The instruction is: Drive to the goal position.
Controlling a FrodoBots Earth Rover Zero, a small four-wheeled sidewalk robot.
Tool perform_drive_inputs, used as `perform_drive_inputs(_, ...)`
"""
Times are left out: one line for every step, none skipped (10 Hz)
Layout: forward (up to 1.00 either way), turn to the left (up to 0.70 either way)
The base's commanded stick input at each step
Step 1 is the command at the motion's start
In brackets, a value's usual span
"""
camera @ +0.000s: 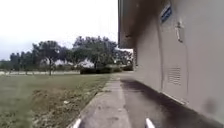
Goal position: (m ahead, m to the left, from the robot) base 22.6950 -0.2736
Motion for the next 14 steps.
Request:
perform_drive_inputs(0.84, 0.03)
perform_drive_inputs(0.84, 0.03)
perform_drive_inputs(0.84, 0.03)
perform_drive_inputs(0.84, 0.03)
perform_drive_inputs(0.84, 0.03)
perform_drive_inputs(0.84, 0.03)
perform_drive_inputs(0.84, 0.03)
perform_drive_inputs(0.84, 0.03)
perform_drive_inputs(0.84, 0.03)
perform_drive_inputs(0.84, 0.03)
perform_drive_inputs(0.84, 0.03)
perform_drive_inputs(0.84, 0.03)
perform_drive_inputs(0.84, 0.03)
perform_drive_inputs(0.84, 0.03)
